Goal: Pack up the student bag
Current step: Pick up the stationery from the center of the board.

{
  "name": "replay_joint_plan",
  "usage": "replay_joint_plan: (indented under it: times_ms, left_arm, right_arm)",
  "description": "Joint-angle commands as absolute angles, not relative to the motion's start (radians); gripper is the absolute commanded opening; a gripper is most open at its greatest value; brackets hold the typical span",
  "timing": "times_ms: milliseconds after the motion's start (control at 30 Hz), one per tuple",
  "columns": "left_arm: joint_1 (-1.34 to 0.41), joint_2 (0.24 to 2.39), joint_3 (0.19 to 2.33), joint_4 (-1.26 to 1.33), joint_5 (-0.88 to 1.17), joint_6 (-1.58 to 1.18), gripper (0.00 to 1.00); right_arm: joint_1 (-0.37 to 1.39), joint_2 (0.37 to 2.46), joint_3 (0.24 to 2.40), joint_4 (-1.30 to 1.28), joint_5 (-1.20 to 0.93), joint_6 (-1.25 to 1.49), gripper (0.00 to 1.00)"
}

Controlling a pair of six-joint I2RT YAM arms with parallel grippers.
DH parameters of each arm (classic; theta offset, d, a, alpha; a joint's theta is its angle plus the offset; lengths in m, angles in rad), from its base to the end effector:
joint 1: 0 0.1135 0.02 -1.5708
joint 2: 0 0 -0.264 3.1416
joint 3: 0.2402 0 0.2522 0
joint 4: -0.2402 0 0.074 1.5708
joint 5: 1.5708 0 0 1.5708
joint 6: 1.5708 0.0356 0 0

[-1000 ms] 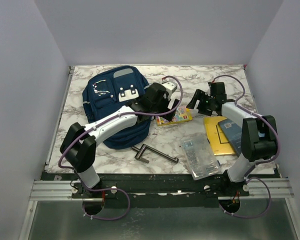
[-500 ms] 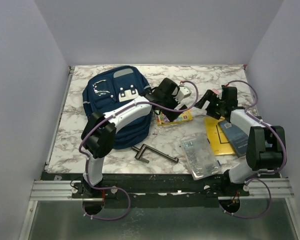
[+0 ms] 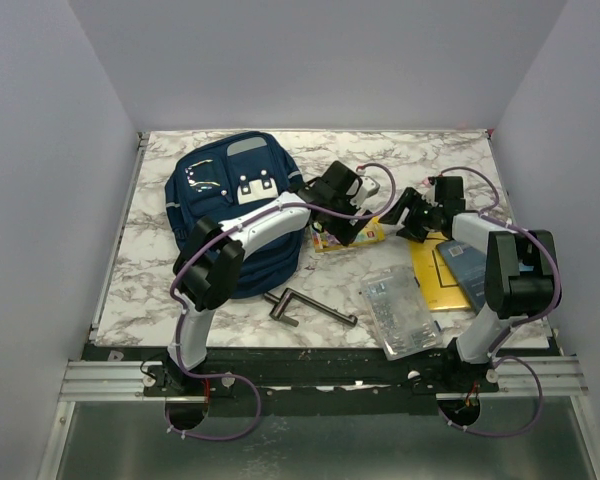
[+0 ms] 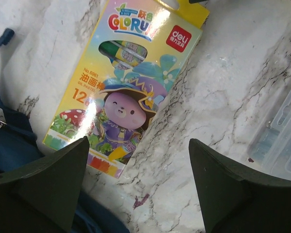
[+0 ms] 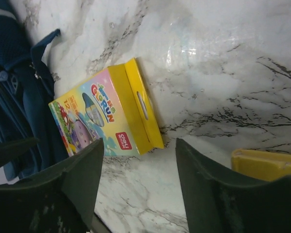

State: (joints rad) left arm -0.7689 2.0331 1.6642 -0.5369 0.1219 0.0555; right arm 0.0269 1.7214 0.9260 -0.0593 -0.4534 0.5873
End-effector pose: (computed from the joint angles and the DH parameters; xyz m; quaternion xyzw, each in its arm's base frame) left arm 0.3242 -0.3197 0.2314 0.3962 0.8565 -0.1677 0.2852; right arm 0.3430 0.0248 0.1616 0.1767 0.8988 0.3039 0.2619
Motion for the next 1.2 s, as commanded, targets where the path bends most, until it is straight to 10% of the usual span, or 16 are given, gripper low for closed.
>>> replay_joint_plan:
  times_ms: [0, 667, 1000, 1167]
  left_arm:
    - [-0.758, 2.034, 1.622, -0.495, 0.130, 0.005, 0.85]
    - [-0.746, 2.023, 1.546, -0.414, 0.193, -0.071, 0.78]
    - [-0.746, 1.994, 1.532, -0.408, 0.216, -0.074, 0.76]
    - [-0.754, 1.942, 1.510, -0.393, 0.206, -0.070, 0.82]
  right_arm:
    - [0.025, 1.762, 0.892, -0.023, -0.538, 0.613, 0.58]
    - [0.012, 1.839, 0.858, 0.111, -0.591, 0.660, 0.36]
    - [0.006, 1.893, 0.854, 0.202, -0.687, 0.699, 0.01]
    - [0.006, 1.871, 0.822, 0.304, -0.808, 0.754, 0.00]
